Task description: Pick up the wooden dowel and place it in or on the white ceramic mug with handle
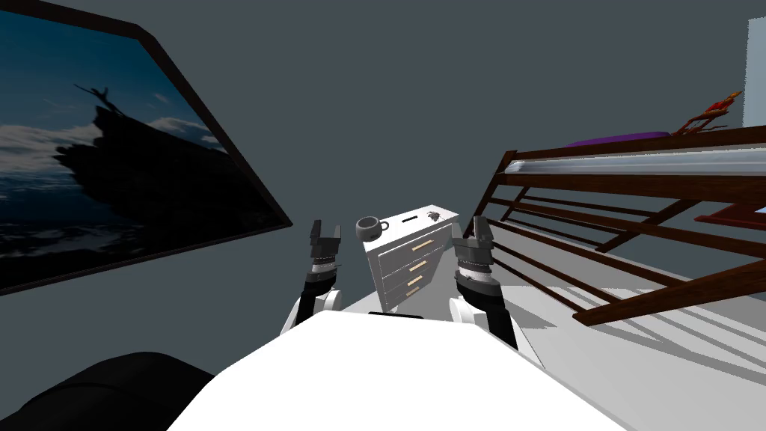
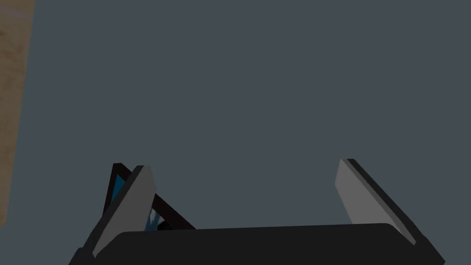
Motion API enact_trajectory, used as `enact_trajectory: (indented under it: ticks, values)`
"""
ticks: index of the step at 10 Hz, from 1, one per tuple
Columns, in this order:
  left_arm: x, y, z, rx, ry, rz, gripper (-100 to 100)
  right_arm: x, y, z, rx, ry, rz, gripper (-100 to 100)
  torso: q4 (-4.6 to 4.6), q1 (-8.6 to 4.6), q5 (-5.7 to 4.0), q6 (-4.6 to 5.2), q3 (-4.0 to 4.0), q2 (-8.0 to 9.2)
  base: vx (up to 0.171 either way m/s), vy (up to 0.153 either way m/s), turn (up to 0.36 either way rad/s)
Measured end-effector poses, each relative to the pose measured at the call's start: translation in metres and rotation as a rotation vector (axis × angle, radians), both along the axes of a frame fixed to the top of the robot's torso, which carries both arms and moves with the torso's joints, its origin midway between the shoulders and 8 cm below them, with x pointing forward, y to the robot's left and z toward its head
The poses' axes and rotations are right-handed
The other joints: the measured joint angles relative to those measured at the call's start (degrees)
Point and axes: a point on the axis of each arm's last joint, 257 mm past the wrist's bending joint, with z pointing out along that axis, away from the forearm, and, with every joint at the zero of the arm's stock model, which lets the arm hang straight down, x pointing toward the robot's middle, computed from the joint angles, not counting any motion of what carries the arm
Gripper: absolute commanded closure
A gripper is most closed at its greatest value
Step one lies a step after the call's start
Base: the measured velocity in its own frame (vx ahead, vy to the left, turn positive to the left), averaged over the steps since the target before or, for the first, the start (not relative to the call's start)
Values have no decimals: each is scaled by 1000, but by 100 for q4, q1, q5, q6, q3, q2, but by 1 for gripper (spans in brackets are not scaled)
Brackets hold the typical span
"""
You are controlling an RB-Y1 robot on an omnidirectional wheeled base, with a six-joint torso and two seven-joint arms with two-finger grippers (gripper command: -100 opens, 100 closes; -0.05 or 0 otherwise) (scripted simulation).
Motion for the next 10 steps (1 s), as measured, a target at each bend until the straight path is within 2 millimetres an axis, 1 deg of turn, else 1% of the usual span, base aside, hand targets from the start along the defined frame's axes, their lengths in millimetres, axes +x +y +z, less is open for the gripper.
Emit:
enact_trajectory:
  ticks: [2, 4, 10]
  values:
    - [0, 0, 0, 0, 0, 0, 0, 3, 6, -4, -49, 11, 24, -100, 6, -15, -3, 0, 16, 29, -75, -28, 19]
    - [0, 0, 0, 0, 0, 0, 0, 4, 10, -7, -92, 19, 44, -100, 4, -8, -2, 0, 11, 19, -49, -9, 36]
    - [0, 0, 0, 0, 0, 0, 0, 13, 22, -24, -246, 51, 103, -100, 4, -7, -2, 0, 9, 14, -41, -8, 36]
